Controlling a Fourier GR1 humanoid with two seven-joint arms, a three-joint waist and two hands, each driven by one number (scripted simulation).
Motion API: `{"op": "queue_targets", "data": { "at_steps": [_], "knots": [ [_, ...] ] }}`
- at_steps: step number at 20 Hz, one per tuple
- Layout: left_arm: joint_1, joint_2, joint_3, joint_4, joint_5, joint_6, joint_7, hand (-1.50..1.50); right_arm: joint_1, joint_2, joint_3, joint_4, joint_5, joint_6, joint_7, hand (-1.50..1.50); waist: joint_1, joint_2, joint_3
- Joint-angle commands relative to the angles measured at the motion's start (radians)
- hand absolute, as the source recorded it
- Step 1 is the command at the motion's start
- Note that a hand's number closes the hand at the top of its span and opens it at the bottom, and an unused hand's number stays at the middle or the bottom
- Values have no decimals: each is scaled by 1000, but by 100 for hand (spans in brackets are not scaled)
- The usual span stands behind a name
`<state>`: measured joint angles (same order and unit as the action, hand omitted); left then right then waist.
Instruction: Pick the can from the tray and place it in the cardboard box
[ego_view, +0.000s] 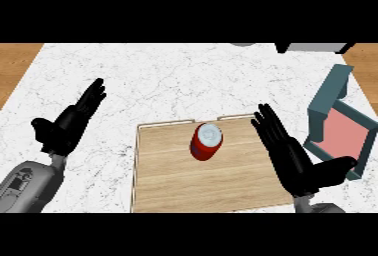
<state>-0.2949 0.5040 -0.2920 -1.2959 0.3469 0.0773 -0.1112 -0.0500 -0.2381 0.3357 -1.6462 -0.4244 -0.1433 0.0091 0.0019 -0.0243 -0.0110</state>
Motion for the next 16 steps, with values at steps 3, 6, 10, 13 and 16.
{"op": "queue_targets", "data": {
  "at_steps": [3, 6, 10, 13, 16],
  "knots": [
    [42, 40, 16, 44, -89, 83, -18, 0, 166, -37, -100, -68, 159, -84, -341, -150, -55, 12, 13],
    [95, 88, 26, 69, -134, 141, -3, 0, 211, -33, -237, -103, 223, -197, -546, -150, -112, -9, 19],
    [132, 63, 4, 55, -123, 136, 13, 0, 330, 119, -390, 15, 206, -401, -686, -150, -98, 12, 21],
    [135, 34, -22, 51, -151, 158, 4, 0, 404, 181, -325, -6, 292, -363, -993, -150, -71, 11, 17],
    [131, 27, -48, 15, -183, 181, 33, 0, 560, 176, -256, 24, 431, -401, -1135, -150, -47, 14, 14]
  ]
}}
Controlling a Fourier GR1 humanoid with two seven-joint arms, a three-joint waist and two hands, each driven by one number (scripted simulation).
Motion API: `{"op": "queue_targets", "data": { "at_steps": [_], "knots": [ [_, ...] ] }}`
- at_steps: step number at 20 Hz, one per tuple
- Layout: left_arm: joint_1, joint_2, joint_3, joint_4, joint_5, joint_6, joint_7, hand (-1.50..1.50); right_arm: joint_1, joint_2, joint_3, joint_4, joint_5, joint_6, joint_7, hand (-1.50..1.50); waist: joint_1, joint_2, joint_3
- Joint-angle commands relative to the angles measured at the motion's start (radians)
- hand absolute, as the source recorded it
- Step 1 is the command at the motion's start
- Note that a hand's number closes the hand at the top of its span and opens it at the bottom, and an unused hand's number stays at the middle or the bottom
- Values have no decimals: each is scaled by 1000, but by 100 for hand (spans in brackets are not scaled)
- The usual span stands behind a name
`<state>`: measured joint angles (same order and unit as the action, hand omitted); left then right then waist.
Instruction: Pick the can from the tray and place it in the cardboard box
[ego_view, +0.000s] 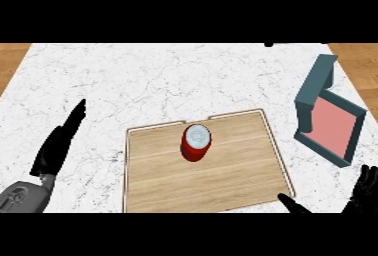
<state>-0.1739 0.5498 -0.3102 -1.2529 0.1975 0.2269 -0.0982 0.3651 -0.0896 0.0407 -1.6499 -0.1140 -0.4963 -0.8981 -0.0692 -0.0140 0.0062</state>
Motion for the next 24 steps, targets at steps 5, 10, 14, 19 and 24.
{"op": "queue_targets", "data": {
  "at_steps": [5, 10, 14, 19, 24],
  "knots": [
    [9, -6, -21, -35, -38, 4, 4, 0, 357, 87, 203, -67, 386, -274, -110, -150, 49, 12, -9],
    [-34, -50, -40, -30, -74, 22, 39, 0, 576, 88, 412, -260, 617, -288, 87, -150, 55, 18, -10],
    [-36, -38, -20, -36, -72, 8, 41, 0, 629, 89, 485, -344, 858, -321, 328, -150, 74, 23, -10],
    [-50, -48, -29, -44, -92, 3, 42, 0, 644, 89, 577, -415, 1112, -320, 622, -150, 81, 30, -11],
    [-21, -72, -36, -41, -105, 13, 36, 0, 670, 90, 633, -473, 1341, -241, 892, -150, 81, 29, -10]
  ]
}}
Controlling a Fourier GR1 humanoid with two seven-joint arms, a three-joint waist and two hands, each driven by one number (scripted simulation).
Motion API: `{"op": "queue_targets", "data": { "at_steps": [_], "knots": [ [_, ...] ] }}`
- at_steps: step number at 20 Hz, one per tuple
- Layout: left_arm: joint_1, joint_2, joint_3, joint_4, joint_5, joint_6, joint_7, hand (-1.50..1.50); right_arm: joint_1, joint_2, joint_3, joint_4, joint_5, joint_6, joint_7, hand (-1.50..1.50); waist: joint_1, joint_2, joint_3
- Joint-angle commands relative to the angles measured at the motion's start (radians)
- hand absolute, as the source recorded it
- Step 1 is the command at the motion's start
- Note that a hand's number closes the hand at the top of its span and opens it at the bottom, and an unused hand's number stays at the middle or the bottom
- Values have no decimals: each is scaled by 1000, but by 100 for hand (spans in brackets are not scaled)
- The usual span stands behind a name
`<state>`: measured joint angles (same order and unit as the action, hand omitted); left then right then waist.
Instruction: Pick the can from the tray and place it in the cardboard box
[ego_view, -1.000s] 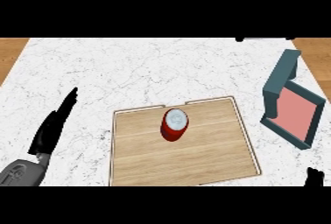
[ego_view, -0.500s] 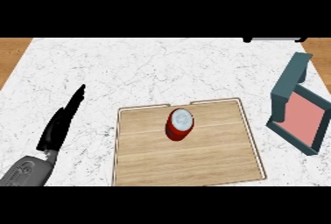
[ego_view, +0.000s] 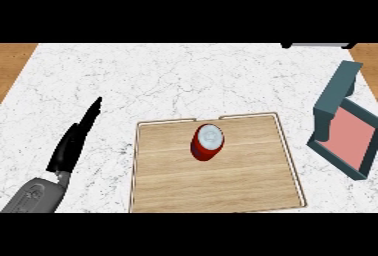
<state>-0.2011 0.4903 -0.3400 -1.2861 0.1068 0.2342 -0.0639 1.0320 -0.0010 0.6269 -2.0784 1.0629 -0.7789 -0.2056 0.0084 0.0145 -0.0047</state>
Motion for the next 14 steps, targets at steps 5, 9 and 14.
{"op": "queue_targets", "data": {
  "at_steps": [5, 9, 14],
  "knots": [
    [-20, -16, -9, -52, -40, 16, 69, 0, -168, 1, 115, -79, 326, 206, 503, -150, 3, -3, 2],
    [2, -7, 37, 15, -22, -28, -7, 0, -423, 1, 148, 49, 354, 268, 739, -150, 0, -7, 3],
    [4, -45, 42, 29, -55, -40, 0, 0, -673, 1, 193, 122, 370, 357, 976, -150, -7, -12, 4]
  ]
}}
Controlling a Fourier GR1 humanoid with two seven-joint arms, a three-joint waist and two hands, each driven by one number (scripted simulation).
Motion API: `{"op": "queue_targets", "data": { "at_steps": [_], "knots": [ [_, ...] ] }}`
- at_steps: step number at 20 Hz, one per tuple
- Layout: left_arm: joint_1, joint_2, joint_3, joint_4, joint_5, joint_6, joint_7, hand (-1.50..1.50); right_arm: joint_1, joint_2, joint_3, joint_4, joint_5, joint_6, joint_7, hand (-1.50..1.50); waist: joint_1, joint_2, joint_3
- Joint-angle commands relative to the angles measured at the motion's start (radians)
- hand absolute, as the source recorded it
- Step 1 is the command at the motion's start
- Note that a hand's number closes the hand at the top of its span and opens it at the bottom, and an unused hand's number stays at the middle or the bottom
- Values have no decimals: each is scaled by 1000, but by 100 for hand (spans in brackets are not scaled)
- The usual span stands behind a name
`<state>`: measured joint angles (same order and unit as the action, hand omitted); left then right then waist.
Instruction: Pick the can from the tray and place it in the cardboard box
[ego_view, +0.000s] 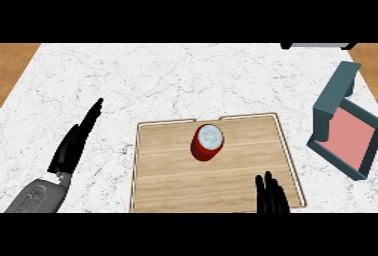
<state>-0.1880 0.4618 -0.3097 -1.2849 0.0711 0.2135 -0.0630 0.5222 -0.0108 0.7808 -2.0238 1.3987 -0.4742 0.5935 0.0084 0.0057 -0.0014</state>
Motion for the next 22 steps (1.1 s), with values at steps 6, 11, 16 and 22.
{"op": "queue_targets", "data": {
  "at_steps": [6, 11, 16, 22],
  "knots": [
    [-2, -33, 69, 35, -44, -39, -25, 0, -337, 10, -107, 174, -7, -6, 149, -150, -8, -5, 1],
    [18, -62, 100, 16, -90, -62, -12, 0, -435, 11, 35, 245, 60, 13, 345, -150, -9, -6, 1],
    [67, -82, 118, -53, -120, -72, 16, 0, -519, 11, -44, 284, -66, 81, 324, -150, -5, -6, 2],
    [53, -91, 161, -51, -146, -131, 22, 0, -572, 11, -128, 424, -120, -2, 264, -150, -6, -6, 2]
  ]
}}
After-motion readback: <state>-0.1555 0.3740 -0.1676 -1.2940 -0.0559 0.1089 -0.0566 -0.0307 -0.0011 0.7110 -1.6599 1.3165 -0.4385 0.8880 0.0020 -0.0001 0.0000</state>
